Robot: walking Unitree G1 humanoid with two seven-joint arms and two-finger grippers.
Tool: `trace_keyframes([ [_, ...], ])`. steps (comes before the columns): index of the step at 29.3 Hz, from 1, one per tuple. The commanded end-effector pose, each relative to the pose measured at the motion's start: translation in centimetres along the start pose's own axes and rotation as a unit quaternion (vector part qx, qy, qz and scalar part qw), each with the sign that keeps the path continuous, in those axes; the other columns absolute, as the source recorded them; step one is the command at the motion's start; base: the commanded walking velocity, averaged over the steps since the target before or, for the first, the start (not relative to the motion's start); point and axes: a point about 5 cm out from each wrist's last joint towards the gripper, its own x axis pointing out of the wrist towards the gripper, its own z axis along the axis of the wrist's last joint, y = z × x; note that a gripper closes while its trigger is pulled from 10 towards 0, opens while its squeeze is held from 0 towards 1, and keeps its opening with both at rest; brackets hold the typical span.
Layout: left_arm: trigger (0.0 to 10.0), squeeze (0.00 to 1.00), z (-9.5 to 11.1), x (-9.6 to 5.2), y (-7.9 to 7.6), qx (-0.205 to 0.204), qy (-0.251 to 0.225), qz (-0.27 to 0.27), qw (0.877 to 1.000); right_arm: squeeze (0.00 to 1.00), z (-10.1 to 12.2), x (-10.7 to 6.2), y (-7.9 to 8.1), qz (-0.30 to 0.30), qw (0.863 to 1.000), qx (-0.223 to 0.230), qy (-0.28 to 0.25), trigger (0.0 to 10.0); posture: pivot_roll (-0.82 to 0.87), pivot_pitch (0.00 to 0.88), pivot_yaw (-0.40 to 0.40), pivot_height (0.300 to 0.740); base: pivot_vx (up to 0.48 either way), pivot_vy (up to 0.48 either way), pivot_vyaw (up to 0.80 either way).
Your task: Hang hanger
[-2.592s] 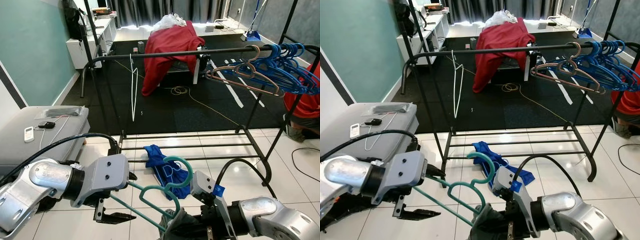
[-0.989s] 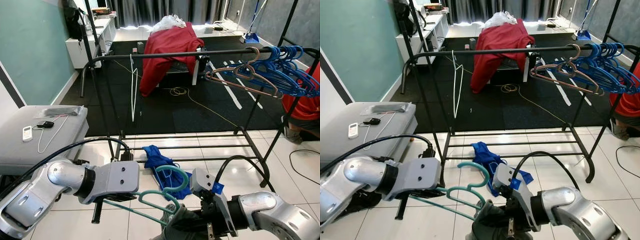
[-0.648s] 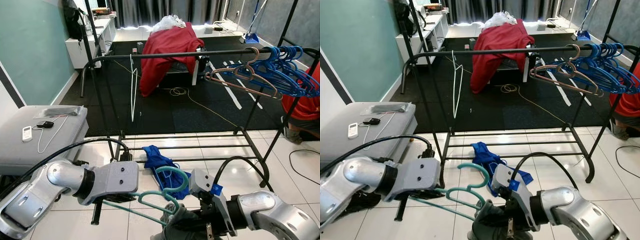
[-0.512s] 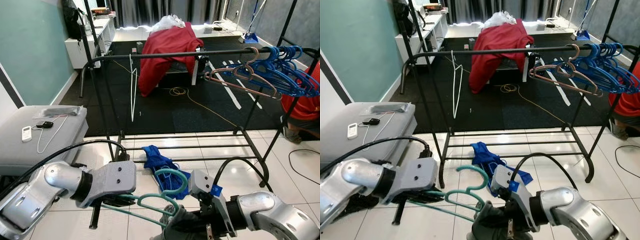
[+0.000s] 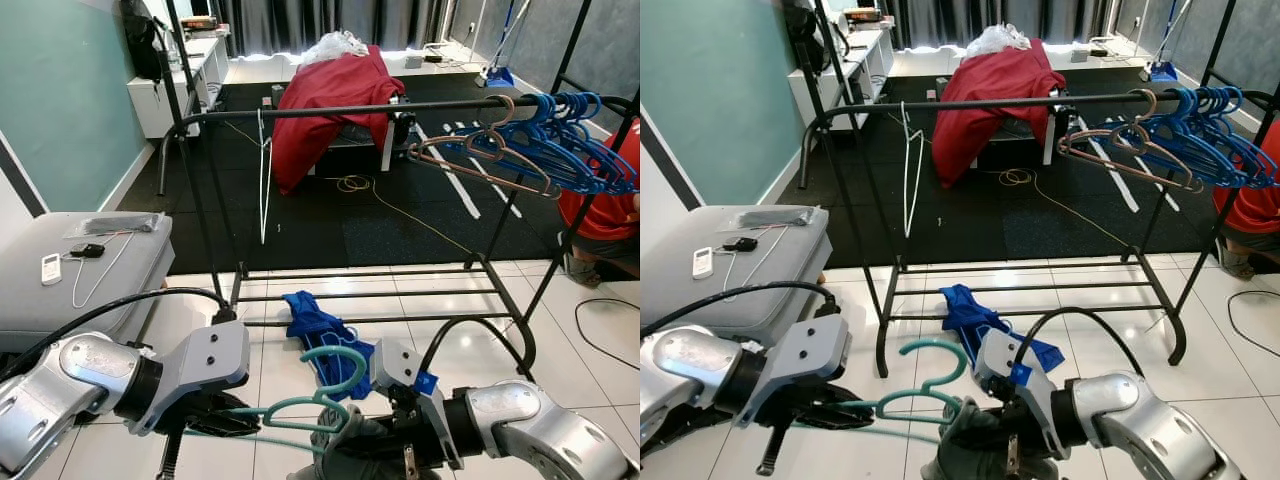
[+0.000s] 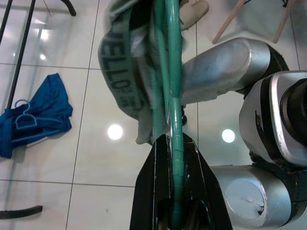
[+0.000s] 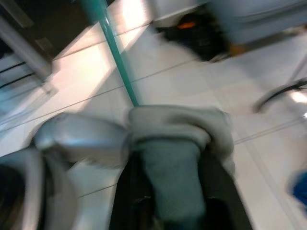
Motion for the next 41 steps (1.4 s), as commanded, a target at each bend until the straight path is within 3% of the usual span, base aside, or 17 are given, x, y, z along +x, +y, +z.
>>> trace_keyframes([
  [1,0.0,0.00,0.6,0.1,-0.3,0.009,-0.022,-0.017,1.000,1.00,0.0,0.1,-0.3,-0.011,1.000,0.000,-0.007,10.0,-0.10,0.000,0.028,0.740,0.000,0.000,0.00],
  [12,0.0,0.00,0.0,-0.4,0.4,-0.002,-0.028,0.015,0.999,1.00,0.6,-0.3,-1.5,-0.057,0.998,-0.009,-0.037,10.0,-0.10,0.000,0.028,0.740,0.000,0.000,0.00],
  [13,0.0,0.00,-0.4,-0.7,0.7,-0.009,-0.028,0.031,0.999,0.74,1.1,-0.8,-2.1,-0.077,0.995,-0.011,-0.059,10.0,-0.11,0.000,0.030,0.740,0.000,0.000,0.00],
  [14,0.0,0.00,-0.7,-0.9,0.8,-0.013,-0.027,0.041,0.999,0.55,1.5,-1.2,-2.4,-0.089,0.993,-0.012,-0.073,10.0,-0.11,0.000,0.030,0.740,0.000,0.000,0.00],
  [17,0.0,0.00,-1.0,-0.9,1.0,-0.019,-0.025,0.049,0.998,0.55,2.1,-1.7,-2.9,-0.103,0.990,-0.014,-0.097,10.0,-0.11,0.000,0.030,0.740,0.000,0.000,0.00],
  [19,0.0,0.00,-2.7,-0.7,1.2,-0.048,-0.004,0.067,0.997,0.55,3.9,-3.2,-3.4,-0.111,0.980,-0.016,-0.163,10.0,-0.10,0.000,0.032,0.740,0.000,0.000,0.00],
  [24,0.0,0.00,-4.7,-0.6,1.6,-0.078,0.008,0.100,0.992,0.52,4.9,-4.5,-3.6,-0.120,0.972,-0.024,-0.200,10.0,-0.10,0.000,0.035,0.740,0.000,0.000,0.00],
  [25,0.0,0.00,-5.2,-0.6,1.7,-0.087,0.008,0.114,0.990,0.16,5.0,-4.9,-3.8,-0.132,0.969,-0.025,-0.208,10.0,-0.10,0.000,0.033,0.740,0.000,0.000,0.00],
  [26,0.0,0.00,-5.2,-0.6,1.7,-0.087,0.008,0.114,0.990,0.16,5.0,-4.9,-3.8,-0.132,0.969,-0.025,-0.208,10.0,-0.10,0.000,0.033,0.740,0.000,0.000,0.00],
  [27,0.0,0.00,-5.5,-0.6,1.8,-0.095,0.004,0.125,0.988,0.00,5.2,-5.2,-4.1,-0.142,0.965,-0.024,-0.221,10.0,-0.10,0.000,0.034,0.740,0.000,0.000,0.00],
  [33,0.0,0.00,-6.0,-0.4,2.1,-0.113,-0.012,0.155,0.981,0.00,5.6,-5.5,-4.3,-0.154,0.956,-0.019,-0.249,10.0,-0.10,0.000,0.033,0.740,0.000,0.000,0.00],
  [35,0.0,0.00,-5.8,-0.3,3.1,-0.116,-0.042,0.212,0.969,0.00,5.6,-5.4,-4.8,-0.186,0.948,-0.010,-0.257,10.0,-0.10,0.000,0.037,0.740,0.000,0.000,0.00],
  [37,0.0,0.00,-5.3,-0.6,4.5,-0.127,-0.089,0.289,0.945,0.00,5.4,-5.8,-6.2,-0.259,0.927,0.007,-0.272,10.0,-0.10,0.000,0.038,0.740,0.000,0.000,0.00],
  [40,0.0,0.00,-5.2,-0.6,4.8,-0.131,-0.099,0.305,0.938,0.00,5.4,-5.9,-6.6,-0.276,0.921,0.012,-0.276,10.0,-0.10,0.000,0.038,0.740,0.000,0.000,0.00],
  [41,0.0,0.00,-4.9,-0.8,5.3,-0.135,-0.127,0.332,0.925,0.00,5.3,-6.4,-7.2,-0.305,0.907,0.023,-0.289,10.0,-0.10,0.000,0.042,0.740,0.000,0.000,0.00],
])
